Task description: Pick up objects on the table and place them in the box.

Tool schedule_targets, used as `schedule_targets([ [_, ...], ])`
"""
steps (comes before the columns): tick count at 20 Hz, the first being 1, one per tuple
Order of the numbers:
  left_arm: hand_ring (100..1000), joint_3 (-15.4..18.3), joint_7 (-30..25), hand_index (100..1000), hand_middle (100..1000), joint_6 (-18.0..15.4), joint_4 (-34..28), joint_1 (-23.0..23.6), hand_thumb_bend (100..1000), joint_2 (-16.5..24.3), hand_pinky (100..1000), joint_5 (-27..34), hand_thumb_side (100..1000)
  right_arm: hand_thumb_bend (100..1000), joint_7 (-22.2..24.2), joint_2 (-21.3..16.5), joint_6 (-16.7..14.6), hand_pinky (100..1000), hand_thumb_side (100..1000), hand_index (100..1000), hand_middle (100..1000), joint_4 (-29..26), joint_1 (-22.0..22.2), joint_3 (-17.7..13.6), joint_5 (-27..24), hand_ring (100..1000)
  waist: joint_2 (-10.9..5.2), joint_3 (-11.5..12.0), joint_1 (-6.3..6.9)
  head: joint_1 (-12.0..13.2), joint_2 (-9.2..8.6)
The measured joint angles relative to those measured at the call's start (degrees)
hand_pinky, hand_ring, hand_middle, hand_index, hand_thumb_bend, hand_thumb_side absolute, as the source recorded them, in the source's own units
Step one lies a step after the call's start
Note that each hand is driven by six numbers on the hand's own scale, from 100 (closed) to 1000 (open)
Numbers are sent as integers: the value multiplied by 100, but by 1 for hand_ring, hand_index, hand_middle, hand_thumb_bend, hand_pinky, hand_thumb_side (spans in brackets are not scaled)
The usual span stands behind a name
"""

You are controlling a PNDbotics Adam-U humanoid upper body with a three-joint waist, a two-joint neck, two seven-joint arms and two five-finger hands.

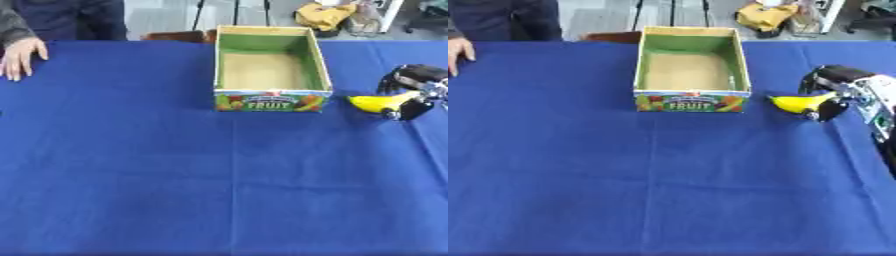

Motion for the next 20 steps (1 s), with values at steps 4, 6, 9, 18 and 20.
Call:
schedule_targets([
  [4,697,0,0,740,660,0,0,0,519,0,610,0,777,305,13,0,-13,750,100,741,636,1,1,1,3,753,0,0,4,0,0],
  [6,697,0,0,740,660,0,0,0,519,0,610,0,777,310,23,0,-23,751,100,742,637,1,1,3,9,753,0,0,6,0,0],
  [9,697,0,0,740,660,0,0,0,519,0,610,0,777,315,24,0,-24,752,100,743,639,2,2,4,21,755,0,6,16,0,0],
  [18,697,0,0,740,660,0,0,0,521,0,609,0,777,316,27,0,-27,752,100,742,638,38,45,4,88,755,3,45,57,0,0],
  [20,697,0,0,740,660,0,-1,0,521,0,610,0,777,317,31,0,-31,752,100,743,638,39,48,4,107,755,5,49,73,0,0],
])
